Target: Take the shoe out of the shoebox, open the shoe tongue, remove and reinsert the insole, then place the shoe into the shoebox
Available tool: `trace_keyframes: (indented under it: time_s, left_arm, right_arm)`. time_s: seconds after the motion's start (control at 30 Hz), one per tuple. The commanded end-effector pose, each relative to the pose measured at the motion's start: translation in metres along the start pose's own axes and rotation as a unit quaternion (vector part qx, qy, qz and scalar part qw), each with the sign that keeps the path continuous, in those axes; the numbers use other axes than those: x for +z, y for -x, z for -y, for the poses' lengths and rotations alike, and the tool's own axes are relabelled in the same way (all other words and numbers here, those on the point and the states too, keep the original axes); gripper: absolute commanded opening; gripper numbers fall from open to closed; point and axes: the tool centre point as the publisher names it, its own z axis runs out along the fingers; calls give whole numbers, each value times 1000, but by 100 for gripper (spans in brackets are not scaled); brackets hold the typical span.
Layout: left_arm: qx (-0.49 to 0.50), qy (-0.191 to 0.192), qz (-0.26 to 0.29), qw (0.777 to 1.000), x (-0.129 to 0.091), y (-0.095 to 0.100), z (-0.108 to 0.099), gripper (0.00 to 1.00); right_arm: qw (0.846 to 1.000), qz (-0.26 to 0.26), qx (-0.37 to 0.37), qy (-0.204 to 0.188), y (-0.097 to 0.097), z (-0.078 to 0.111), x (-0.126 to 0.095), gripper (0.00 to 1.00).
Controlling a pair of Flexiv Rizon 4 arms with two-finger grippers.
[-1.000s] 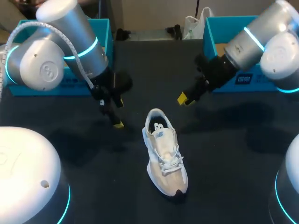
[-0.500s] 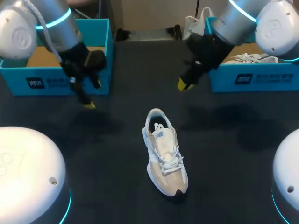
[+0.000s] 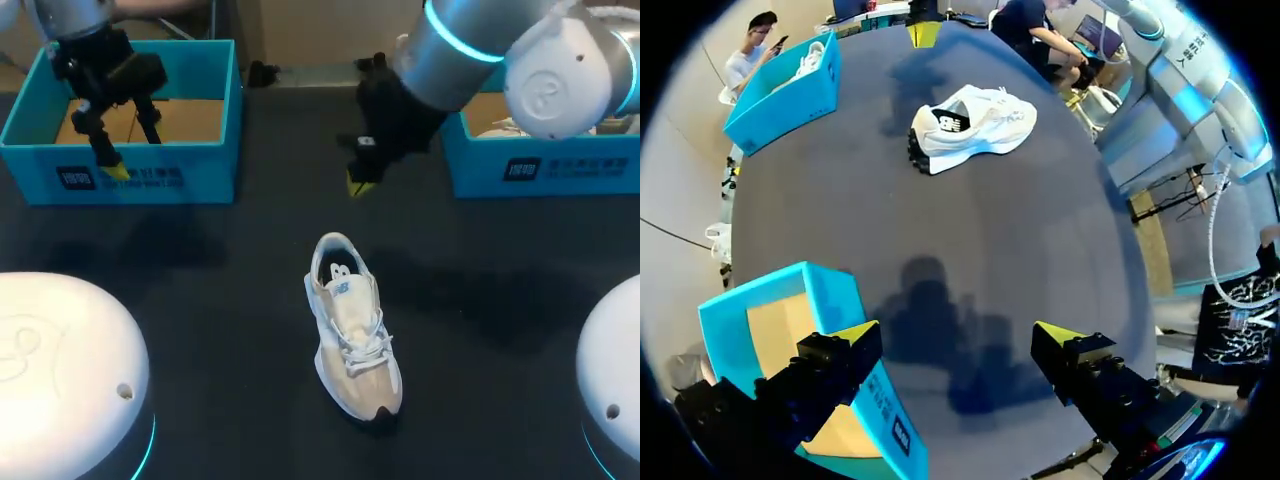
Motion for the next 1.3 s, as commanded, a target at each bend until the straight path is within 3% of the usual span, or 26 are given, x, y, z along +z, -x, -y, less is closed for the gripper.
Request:
trace_keyframes:
  time_s: [0.03,0.3,0.33,0.5,0.67,0.8,0.87,1.2,1.3]
  left_arm:
    - [0,2,-5,1000,0,3,1,100]
    - [0,2,-5,1000,0,3,1,100]
    - [0,2,-5,1000,0,3,1,100]
    - [0,2,-5,1000,0,3,1,100]
    - [0,2,-5,1000,0,3,1,100]
    - [0,2,-5,1000,0,3,1,100]
    - [0,2,-5,1000,0,3,1,100]
    - [0,2,-5,1000,0,3,1,100]
    - [0,2,-5,1000,0,3,1,100]
  right_arm:
    - [992,127,2,9,-6,3,1,0]
    - [992,127,2,9,-6,3,1,0]
    - [992,121,3,22,-13,2,8,0]
    - [977,207,36,34,-31,13,15,0]
    - [965,253,56,44,-36,29,22,0]
    - [939,332,81,33,-38,42,30,0]
    - [939,329,88,40,-33,52,32,0]
    - [939,329,88,40,-33,52,32,0]
    - [923,374,77,49,-34,50,34,0]
